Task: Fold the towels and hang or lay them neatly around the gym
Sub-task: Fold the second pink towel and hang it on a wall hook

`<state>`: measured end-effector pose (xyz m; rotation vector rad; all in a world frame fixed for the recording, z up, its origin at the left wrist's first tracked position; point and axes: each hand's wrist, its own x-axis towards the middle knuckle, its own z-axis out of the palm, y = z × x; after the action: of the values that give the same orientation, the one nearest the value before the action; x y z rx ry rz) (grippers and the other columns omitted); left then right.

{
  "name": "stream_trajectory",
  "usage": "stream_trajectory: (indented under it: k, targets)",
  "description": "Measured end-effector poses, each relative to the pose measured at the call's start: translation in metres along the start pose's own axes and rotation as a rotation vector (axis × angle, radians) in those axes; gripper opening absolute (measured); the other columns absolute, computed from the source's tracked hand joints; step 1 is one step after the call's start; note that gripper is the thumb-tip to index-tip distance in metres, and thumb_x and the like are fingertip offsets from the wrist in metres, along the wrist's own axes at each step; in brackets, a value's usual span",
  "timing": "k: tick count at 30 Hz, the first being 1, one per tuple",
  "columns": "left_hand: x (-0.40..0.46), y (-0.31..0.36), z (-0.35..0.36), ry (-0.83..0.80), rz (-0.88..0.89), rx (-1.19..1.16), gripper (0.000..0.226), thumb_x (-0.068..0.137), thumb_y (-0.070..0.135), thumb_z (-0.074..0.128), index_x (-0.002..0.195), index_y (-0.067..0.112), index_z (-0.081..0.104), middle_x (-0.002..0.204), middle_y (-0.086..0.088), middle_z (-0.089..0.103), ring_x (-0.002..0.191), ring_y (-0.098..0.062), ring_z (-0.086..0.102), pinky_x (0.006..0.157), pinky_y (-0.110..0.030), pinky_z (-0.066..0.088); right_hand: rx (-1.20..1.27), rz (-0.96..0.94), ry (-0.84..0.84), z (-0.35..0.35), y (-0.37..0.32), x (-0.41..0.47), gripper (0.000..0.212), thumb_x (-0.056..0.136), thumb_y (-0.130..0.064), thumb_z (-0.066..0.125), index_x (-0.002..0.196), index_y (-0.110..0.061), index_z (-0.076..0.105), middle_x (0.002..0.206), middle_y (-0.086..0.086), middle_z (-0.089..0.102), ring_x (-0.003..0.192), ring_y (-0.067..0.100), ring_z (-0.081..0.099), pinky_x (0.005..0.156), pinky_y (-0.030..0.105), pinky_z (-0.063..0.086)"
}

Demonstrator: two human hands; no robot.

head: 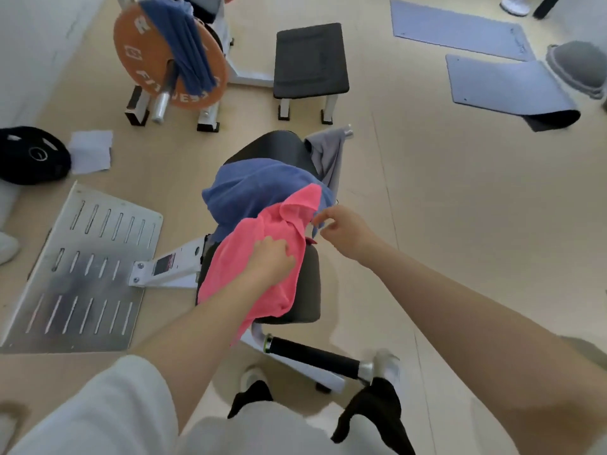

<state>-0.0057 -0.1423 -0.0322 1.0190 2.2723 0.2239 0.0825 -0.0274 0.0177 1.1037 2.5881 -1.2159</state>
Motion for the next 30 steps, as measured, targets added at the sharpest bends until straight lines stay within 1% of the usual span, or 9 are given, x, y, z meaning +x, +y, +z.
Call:
stream_trajectory:
  k: [3, 6, 11, 15, 19, 22, 25, 27, 30]
  targets:
    - [0.022, 0.013, 0.005, 0.13, -0.042, 0.007, 0.025, 0.094, 0.018, 0.04, 0.105, 0.007, 0.059, 0.113, -0.012, 0.06, 0.106, -0.03, 0.053, 0.087, -0.037, 0.039, -0.122, -0.12, -0.093, -0.001, 0.018, 0.043, 0.03, 0.088, 0.002, 0.047, 0.11, -0.002, 0.066, 0.118, 0.006, 0.054, 0.121, 0.027, 0.046, 0.082, 0.012, 0.03]
    - [0.043, 0.025, 0.01, 0.147, -0.294, -0.098, 0.039, 0.088, 0.044, 0.05, 0.117, 0.017, 0.054, 0.124, -0.008, 0.048, 0.113, -0.031, 0.046, 0.087, -0.039, 0.04, -0.265, -0.195, -0.223, 0.009, 0.042, 0.093, 0.039, 0.092, -0.013, 0.05, 0.13, -0.014, 0.051, 0.153, 0.009, 0.022, 0.142, 0.03, 0.018, 0.113, 0.032, 0.022]
    - [0.073, 0.04, 0.032, 0.257, -0.502, 0.054, 0.059, 0.072, 0.062, 0.05, 0.115, 0.022, 0.048, 0.123, -0.003, 0.049, 0.11, -0.029, 0.05, 0.087, -0.04, 0.045, -0.337, -0.417, -0.229, 0.023, 0.059, 0.147, 0.053, 0.088, -0.023, 0.057, 0.135, -0.013, 0.035, 0.152, 0.008, 0.024, 0.143, 0.027, 0.016, 0.109, 0.032, 0.023]
    - [0.071, 0.057, 0.036, 0.121, -0.646, 0.128, 0.075, 0.071, 0.051, 0.069, 0.127, 0.014, 0.035, 0.131, -0.011, 0.034, 0.118, -0.036, 0.04, 0.081, -0.04, 0.045, -0.407, -0.513, -0.397, 0.009, 0.059, 0.156, 0.076, 0.081, -0.037, 0.066, 0.143, -0.02, 0.025, 0.157, 0.012, 0.007, 0.145, 0.03, 0.003, 0.114, 0.042, 0.019]
    - [0.066, 0.072, 0.038, 0.196, -0.7, 0.275, 0.042, 0.087, 0.015, 0.054, 0.125, 0.015, 0.036, 0.131, -0.013, 0.034, 0.114, -0.034, 0.043, 0.075, -0.034, 0.044, -0.677, -0.727, -0.311, 0.004, 0.063, 0.167, 0.055, 0.088, -0.024, 0.059, 0.138, -0.02, 0.035, 0.158, 0.011, -0.009, 0.145, 0.033, -0.009, 0.117, 0.045, 0.007]
    - [0.055, 0.076, 0.04, 0.188, -0.702, 0.214, 0.031, 0.091, 0.008, 0.044, 0.121, 0.013, 0.047, 0.134, -0.012, 0.033, 0.12, -0.034, 0.039, 0.083, -0.035, 0.042, -0.814, -0.845, -0.281, -0.006, 0.06, 0.172, 0.031, 0.086, -0.017, 0.062, 0.115, -0.012, 0.053, 0.157, 0.013, 0.004, 0.145, 0.033, -0.005, 0.116, 0.045, 0.003]
    - [0.035, 0.075, 0.039, 0.336, -0.727, -0.03, 0.023, 0.091, 0.011, 0.042, 0.109, 0.011, 0.056, 0.124, -0.009, 0.043, 0.112, -0.028, 0.045, 0.085, -0.038, 0.041, -0.528, -0.816, -0.345, -0.024, 0.044, 0.166, 0.016, 0.091, -0.016, 0.049, 0.08, -0.012, 0.059, 0.117, 0.008, 0.057, 0.114, 0.03, 0.049, 0.1, 0.041, 0.032]
    - [0.021, 0.078, 0.035, 0.469, -0.73, -0.185, 0.023, 0.091, 0.014, 0.041, 0.107, 0.009, 0.057, 0.114, -0.008, 0.051, 0.107, -0.028, 0.05, 0.086, -0.04, 0.042, -0.2, -0.645, -0.541, -0.043, 0.03, 0.156, 0.024, 0.093, -0.013, 0.043, 0.07, -0.018, 0.047, 0.073, 0.0, 0.052, 0.067, 0.014, 0.047, 0.067, 0.029, 0.04]
    - [0.0, 0.1, 0.022, 0.593, -0.738, -0.5, 0.02, 0.092, 0.024, 0.045, 0.089, 0.011, 0.06, 0.089, -0.008, 0.061, 0.085, -0.027, 0.056, 0.079, -0.037, 0.045, 0.334, -0.375, -0.714, -0.069, 0.005, 0.129, 0.019, 0.096, -0.012, 0.039, 0.083, -0.018, 0.051, 0.078, -0.001, 0.054, 0.069, 0.01, 0.049, 0.06, 0.018, 0.043]
